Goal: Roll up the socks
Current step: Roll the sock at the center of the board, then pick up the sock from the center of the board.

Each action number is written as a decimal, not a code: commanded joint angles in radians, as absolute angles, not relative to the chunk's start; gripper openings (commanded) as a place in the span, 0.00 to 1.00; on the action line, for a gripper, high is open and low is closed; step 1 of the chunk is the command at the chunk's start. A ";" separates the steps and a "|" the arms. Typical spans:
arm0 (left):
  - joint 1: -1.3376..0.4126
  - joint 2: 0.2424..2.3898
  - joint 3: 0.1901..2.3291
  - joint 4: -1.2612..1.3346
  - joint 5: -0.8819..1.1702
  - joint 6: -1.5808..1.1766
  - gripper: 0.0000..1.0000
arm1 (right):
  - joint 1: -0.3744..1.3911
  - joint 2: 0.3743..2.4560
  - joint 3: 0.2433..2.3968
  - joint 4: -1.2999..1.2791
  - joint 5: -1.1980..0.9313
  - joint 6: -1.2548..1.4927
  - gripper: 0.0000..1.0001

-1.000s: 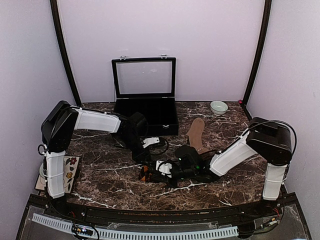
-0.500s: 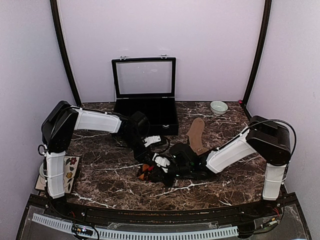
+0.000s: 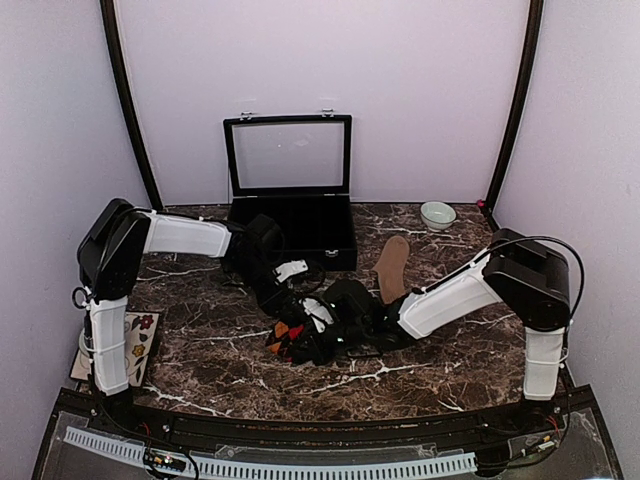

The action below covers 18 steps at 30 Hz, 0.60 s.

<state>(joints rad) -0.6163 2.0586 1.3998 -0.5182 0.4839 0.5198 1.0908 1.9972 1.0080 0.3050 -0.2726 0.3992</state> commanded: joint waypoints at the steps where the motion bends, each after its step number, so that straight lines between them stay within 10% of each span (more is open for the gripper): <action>1: -0.570 1.958 1.359 -0.555 0.465 0.561 0.59 | 1.101 2.086 0.938 -0.033 -0.288 0.534 0.00; 8: -0.525 1.852 1.316 -0.607 0.508 0.616 0.68 | 1.098 2.117 0.948 -0.058 -0.332 0.616 0.00; 18: -0.563 1.653 1.049 -0.679 0.733 0.875 0.52 | 1.054 2.139 0.955 0.017 -0.457 0.706 0.00</action>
